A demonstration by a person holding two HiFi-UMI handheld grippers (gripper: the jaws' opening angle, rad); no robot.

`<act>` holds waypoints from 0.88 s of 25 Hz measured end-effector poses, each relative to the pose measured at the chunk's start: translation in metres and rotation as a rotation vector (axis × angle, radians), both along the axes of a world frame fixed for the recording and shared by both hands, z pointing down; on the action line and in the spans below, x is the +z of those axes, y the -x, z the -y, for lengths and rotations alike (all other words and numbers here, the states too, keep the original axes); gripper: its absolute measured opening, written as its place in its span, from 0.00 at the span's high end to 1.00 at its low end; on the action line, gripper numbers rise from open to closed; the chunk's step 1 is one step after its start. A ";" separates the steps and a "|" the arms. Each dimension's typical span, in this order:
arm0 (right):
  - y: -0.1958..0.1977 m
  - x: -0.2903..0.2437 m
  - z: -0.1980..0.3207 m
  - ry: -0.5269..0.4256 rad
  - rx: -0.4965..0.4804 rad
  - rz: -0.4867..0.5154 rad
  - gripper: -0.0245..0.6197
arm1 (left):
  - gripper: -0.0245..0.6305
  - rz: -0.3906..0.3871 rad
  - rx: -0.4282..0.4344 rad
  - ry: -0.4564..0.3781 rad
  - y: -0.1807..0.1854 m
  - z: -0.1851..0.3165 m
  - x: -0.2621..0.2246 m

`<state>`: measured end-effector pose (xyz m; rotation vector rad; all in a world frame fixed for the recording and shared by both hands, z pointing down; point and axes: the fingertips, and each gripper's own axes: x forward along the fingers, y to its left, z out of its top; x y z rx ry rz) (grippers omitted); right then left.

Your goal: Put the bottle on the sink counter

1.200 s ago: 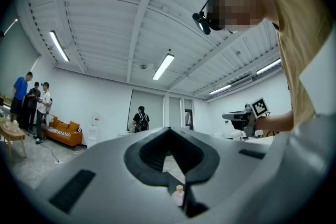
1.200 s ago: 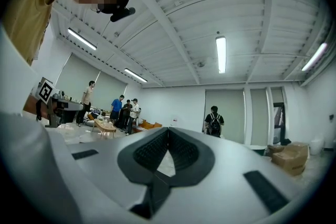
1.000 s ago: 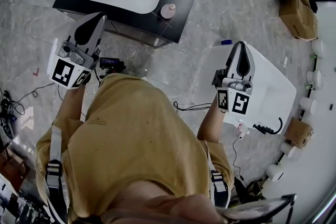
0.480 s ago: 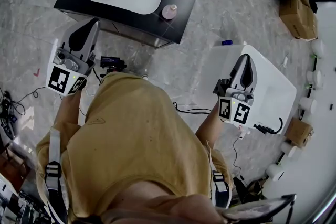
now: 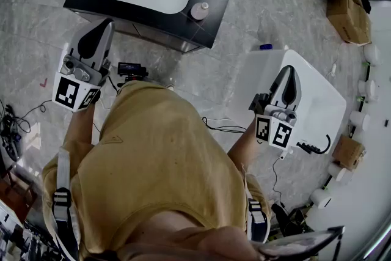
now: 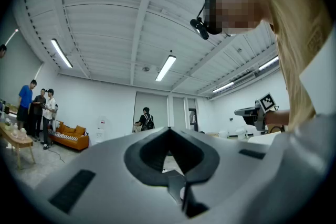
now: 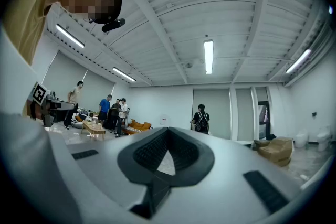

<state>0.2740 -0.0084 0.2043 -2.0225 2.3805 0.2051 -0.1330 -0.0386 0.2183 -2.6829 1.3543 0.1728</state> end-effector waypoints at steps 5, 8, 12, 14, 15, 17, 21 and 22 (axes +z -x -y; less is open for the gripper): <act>0.005 0.002 -0.001 0.000 0.003 -0.002 0.95 | 0.96 0.000 -0.001 0.002 0.005 0.000 0.001; 0.008 0.001 -0.002 -0.001 0.005 0.000 0.95 | 0.96 0.000 0.000 0.002 0.008 -0.001 0.001; 0.004 0.002 -0.005 -0.008 0.007 -0.002 0.95 | 0.96 -0.004 0.001 -0.003 0.004 -0.002 0.003; 0.003 0.003 -0.006 -0.010 0.009 -0.004 0.95 | 0.96 -0.008 0.004 -0.005 0.003 -0.002 0.004; 0.004 0.003 -0.007 -0.010 0.010 -0.005 0.95 | 0.96 -0.009 0.005 -0.004 0.003 -0.002 0.005; 0.007 0.001 -0.008 -0.011 0.011 -0.007 0.95 | 0.96 -0.012 0.007 -0.004 0.006 -0.002 0.005; 0.012 -0.001 -0.008 -0.006 0.010 -0.010 0.95 | 0.96 -0.014 0.009 -0.003 0.010 -0.002 0.002; 0.012 -0.001 -0.008 -0.005 0.009 -0.010 0.95 | 0.96 -0.014 0.009 -0.002 0.010 -0.002 0.002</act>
